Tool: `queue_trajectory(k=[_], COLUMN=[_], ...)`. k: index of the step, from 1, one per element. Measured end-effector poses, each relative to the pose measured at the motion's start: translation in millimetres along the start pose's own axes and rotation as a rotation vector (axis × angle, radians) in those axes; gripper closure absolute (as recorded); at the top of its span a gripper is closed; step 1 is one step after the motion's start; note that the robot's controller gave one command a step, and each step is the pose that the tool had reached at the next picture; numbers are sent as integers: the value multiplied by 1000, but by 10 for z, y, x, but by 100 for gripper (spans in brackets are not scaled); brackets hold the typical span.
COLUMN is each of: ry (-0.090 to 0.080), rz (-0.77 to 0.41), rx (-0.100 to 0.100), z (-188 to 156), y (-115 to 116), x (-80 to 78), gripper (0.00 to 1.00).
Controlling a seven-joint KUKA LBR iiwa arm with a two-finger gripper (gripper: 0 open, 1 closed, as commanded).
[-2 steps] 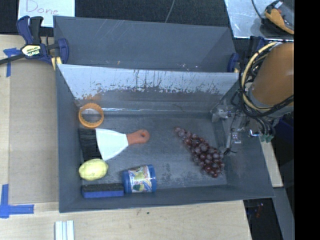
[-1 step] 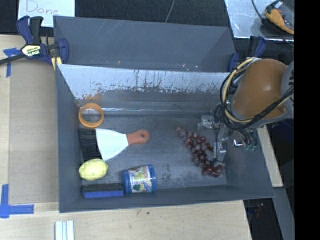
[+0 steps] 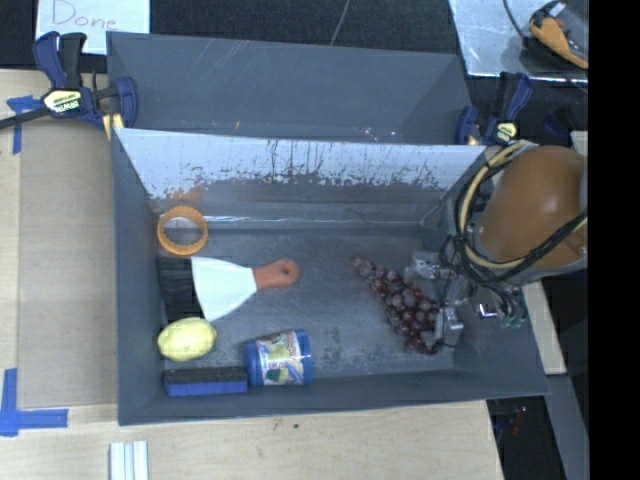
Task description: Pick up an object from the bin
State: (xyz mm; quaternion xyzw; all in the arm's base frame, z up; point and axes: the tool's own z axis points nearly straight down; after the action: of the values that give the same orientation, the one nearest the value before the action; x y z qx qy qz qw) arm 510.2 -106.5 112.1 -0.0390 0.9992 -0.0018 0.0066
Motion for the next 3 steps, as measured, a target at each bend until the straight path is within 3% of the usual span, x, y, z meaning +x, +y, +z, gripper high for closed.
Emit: queue_trajectory(k=[1,3], ry=[-14,-22], rz=[6,-2], rx=[0,1], z=[242,184], y=[130,35], x=[-67,-75], gripper=[100,100])
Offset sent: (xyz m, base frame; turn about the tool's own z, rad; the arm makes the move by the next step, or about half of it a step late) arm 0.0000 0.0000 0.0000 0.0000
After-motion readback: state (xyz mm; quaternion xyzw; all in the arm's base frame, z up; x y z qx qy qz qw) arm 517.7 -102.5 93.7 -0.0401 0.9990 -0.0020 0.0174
